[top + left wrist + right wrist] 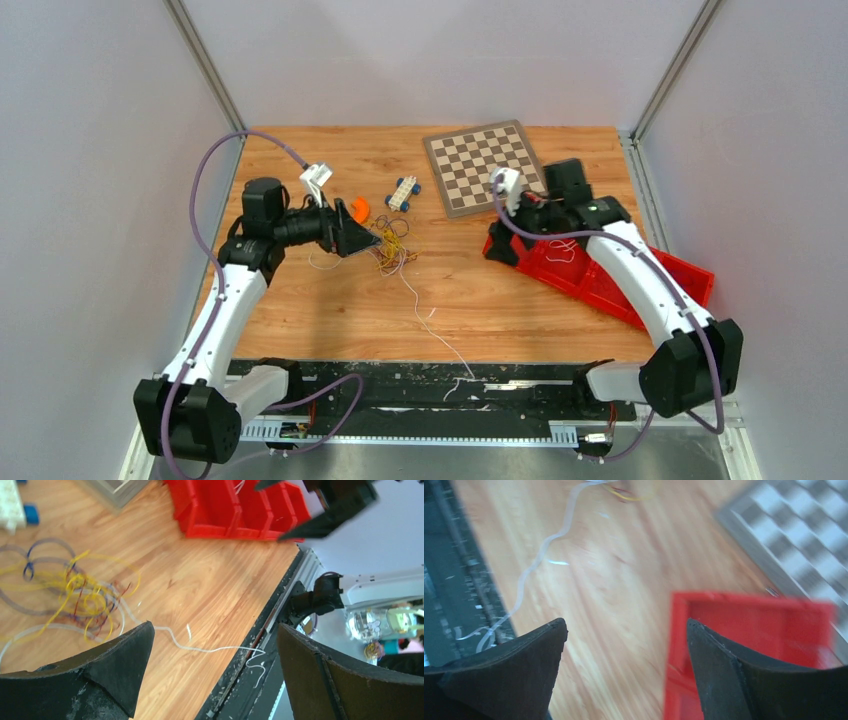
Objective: Untangle the cables
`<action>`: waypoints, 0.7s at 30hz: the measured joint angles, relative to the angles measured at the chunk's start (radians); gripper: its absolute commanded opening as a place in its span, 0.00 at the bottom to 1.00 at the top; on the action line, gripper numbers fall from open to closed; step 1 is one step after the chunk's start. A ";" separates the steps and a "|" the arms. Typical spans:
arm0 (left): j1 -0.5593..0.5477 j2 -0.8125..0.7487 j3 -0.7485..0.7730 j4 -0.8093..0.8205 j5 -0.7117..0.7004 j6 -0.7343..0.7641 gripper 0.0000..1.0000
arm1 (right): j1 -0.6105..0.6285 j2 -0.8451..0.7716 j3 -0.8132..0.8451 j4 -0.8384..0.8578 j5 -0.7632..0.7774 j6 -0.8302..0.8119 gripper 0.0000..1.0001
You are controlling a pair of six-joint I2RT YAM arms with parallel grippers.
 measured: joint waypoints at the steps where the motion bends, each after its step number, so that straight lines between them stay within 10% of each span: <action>1: 0.021 -0.003 -0.023 0.000 0.000 -0.011 0.99 | 0.056 0.035 0.001 0.027 0.008 0.018 0.93; 14: 0.200 -0.003 -0.132 0.012 -0.058 -0.088 0.99 | 0.357 0.666 0.354 0.283 0.200 0.266 0.92; 21: 0.234 -0.004 -0.140 0.011 -0.079 -0.092 0.94 | 0.362 0.838 0.463 0.366 0.256 0.325 0.67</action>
